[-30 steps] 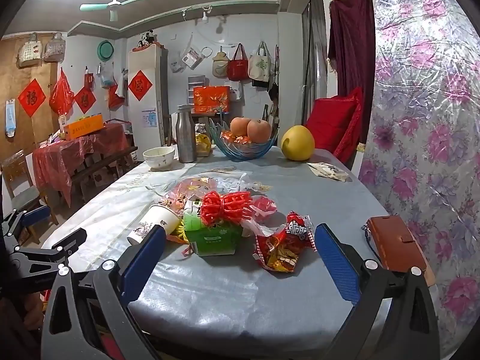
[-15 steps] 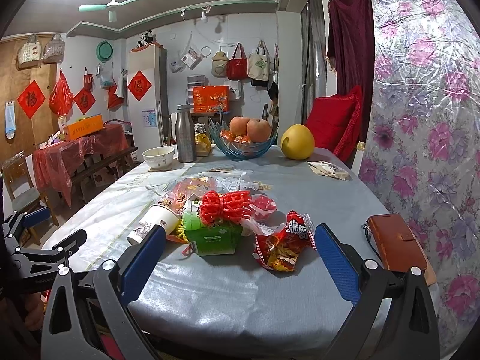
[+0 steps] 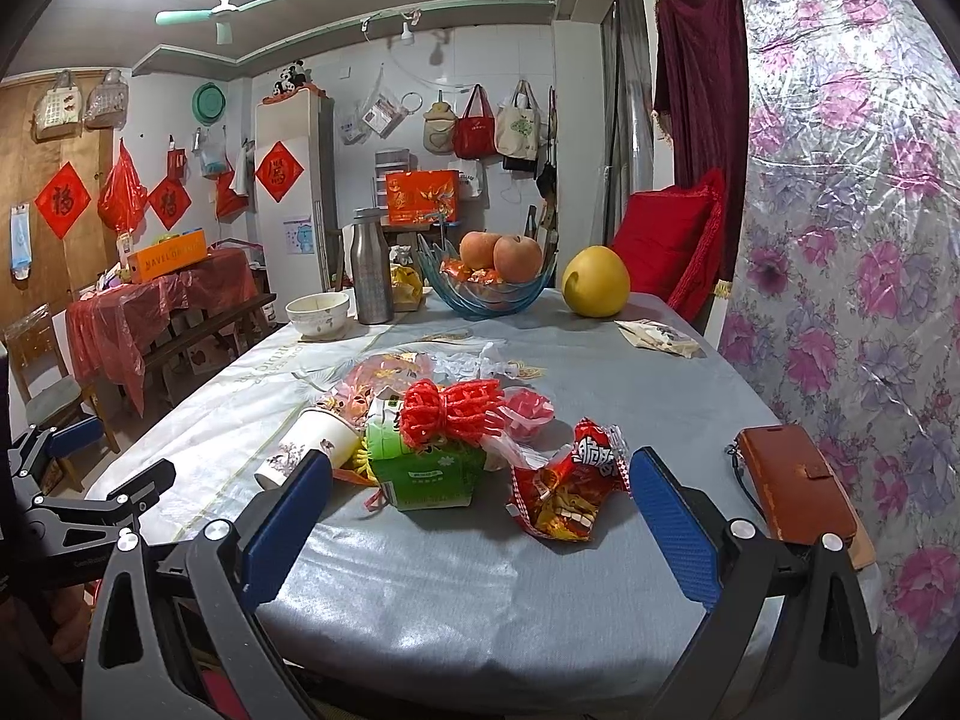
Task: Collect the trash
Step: 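Move both tools toward the white paper cup and red bow on the table, then grasp the white paper cup with the left tool while the right tool grasps the red bow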
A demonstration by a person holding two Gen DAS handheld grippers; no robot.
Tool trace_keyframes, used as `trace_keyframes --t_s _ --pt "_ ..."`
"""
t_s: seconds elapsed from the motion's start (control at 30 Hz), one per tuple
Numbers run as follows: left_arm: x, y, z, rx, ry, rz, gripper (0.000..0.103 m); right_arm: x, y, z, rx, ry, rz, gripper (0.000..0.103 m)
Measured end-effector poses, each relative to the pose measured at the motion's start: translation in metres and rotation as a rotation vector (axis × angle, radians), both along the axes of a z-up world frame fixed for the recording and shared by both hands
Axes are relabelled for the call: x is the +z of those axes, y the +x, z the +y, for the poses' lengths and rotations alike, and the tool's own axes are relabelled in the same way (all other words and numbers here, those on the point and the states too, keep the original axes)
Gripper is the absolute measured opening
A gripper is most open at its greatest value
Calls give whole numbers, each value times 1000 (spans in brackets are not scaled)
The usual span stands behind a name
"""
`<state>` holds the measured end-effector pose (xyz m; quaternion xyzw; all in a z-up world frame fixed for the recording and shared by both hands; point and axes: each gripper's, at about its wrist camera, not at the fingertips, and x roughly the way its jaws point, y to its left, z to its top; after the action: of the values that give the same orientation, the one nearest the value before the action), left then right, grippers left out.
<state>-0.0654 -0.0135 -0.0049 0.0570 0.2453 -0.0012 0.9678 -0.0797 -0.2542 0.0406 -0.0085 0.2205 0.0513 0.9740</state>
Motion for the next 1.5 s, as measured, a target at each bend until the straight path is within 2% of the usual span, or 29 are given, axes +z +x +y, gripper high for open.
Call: trace_keyframes --t_s 0.43,0.57,0.67,0.73,0.87,1.0,1.17,1.3,1.43,1.5 --pt "-6 2 0 3 -4 21 97 -3 1 -3 1 14 21 97" --pt "-7 5 1 -2 -6 41 97 -7 1 -3 -2 -5 -7 97" --pt "-12 11 5 -15 -28 81 97 -11 3 -5 -4 4 7 97" --pt "-15 17 9 -20 -53 113 97 -10 7 -7 -8 37 72 97" --pt "-27 32 17 -34 -98 176 97 -12 10 -12 -20 61 110 97" --pt "-41 50 16 -78 -127 247 97 -19 15 -18 -25 70 82 97" --pt "-47 80 0 -158 -138 298 97 -31 29 -28 -36 104 138 97" --pt "-53 120 -12 -199 -207 366 97 -37 37 -37 -30 138 180 97" --pt "-65 145 -17 -155 -202 410 96 -36 35 -43 -42 134 171 97" --pt "-66 146 -18 -141 -187 397 95 -36 35 -43 -45 134 167 97"
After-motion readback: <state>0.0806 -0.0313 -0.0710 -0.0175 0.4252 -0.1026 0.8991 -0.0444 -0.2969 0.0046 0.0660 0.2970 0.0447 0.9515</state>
